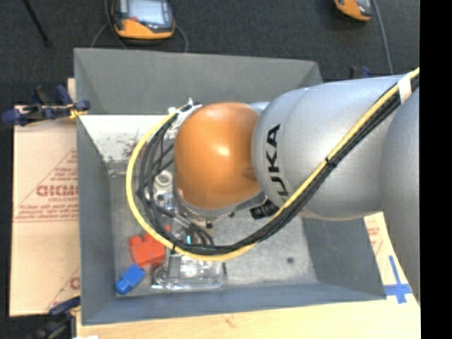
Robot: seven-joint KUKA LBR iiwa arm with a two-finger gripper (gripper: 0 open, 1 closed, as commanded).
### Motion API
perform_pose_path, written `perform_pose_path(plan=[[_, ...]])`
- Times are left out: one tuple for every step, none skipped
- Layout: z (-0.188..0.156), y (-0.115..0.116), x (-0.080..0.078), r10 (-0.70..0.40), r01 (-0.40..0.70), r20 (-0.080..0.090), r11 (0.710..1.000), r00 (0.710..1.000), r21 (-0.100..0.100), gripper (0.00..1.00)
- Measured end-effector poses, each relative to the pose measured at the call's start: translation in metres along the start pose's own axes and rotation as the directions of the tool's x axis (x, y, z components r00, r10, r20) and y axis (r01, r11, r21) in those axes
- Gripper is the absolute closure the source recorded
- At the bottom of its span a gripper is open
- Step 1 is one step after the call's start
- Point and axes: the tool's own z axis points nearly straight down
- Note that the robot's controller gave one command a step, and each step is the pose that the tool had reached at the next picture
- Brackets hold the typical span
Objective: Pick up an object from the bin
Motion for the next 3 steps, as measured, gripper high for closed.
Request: perform_pose_path(plan=[[0.142,-0.018,-0.044,-0.126,0.126,0.003,0.992,0.992,0.001,0.00],[0.136,-0.016,-0.045,-0.121,0.121,0.007,0.993,0.993,-0.002,1.00],[-0.027,-0.022,-0.034,-0.139,0.139,0.017,0.990,0.990,0.000,1.00]])
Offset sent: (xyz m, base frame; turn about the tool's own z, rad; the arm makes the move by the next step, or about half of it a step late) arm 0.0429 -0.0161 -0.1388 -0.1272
